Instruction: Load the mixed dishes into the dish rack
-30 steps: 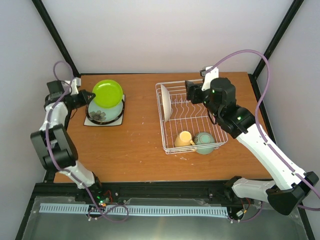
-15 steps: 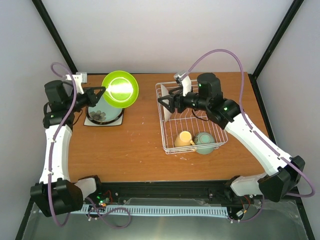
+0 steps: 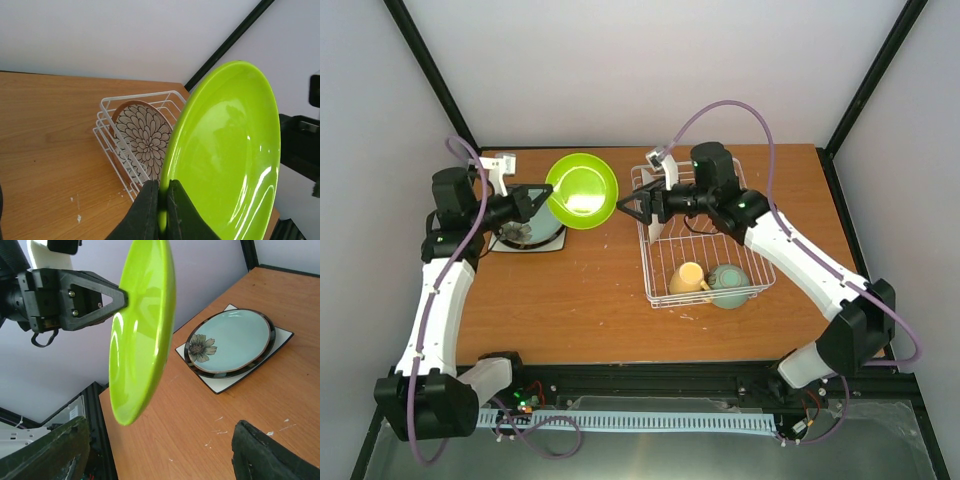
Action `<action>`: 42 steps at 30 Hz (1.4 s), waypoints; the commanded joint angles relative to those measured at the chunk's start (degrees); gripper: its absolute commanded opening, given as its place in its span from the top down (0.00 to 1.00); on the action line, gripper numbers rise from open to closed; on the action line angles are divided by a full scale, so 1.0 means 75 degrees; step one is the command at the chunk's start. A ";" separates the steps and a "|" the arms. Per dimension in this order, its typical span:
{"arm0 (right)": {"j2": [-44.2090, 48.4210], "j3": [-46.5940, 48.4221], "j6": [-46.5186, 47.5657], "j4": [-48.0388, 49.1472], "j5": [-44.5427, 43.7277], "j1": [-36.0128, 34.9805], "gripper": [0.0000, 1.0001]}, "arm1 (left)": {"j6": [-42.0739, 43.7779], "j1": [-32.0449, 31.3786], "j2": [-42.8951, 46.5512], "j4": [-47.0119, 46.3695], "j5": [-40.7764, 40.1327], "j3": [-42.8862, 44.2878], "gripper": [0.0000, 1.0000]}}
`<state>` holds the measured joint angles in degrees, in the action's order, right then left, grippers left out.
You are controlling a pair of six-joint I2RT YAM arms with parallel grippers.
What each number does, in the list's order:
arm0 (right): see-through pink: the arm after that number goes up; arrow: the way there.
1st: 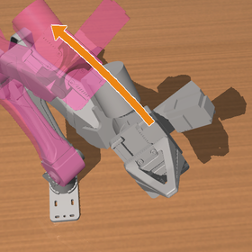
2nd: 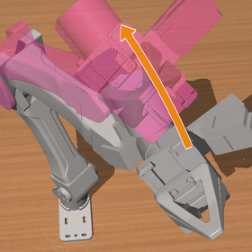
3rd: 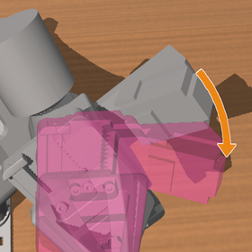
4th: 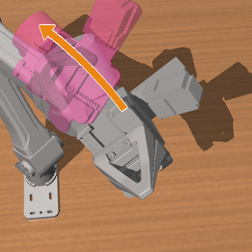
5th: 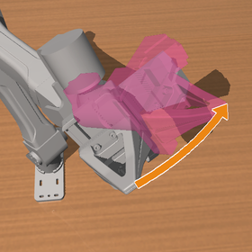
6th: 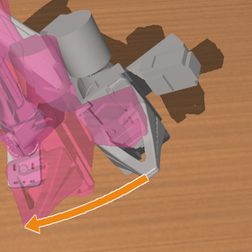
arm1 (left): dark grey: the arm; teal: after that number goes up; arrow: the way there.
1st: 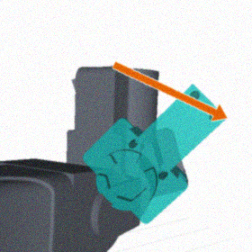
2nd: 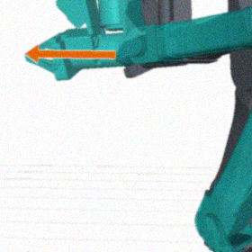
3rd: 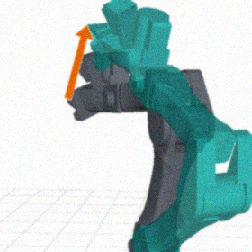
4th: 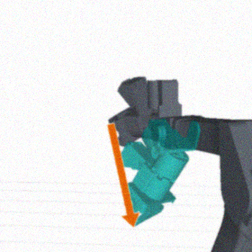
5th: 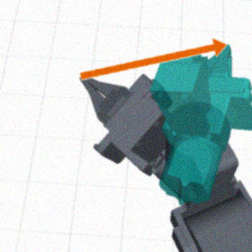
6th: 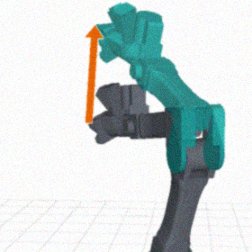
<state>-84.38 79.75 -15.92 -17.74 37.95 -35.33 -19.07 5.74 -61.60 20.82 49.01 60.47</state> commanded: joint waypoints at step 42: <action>0.1315 0.0009 -0.0409 -0.0432 -0.5549 0.0035 0.97 | 0.0661 -0.2091 0.0395 0.0329 -0.6892 0.0955 0.00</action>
<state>-80.53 80.36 -19.49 -17.98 18.44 -35.55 -17.58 -10.24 -62.17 21.96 14.59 65.93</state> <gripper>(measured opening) 0.095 0.996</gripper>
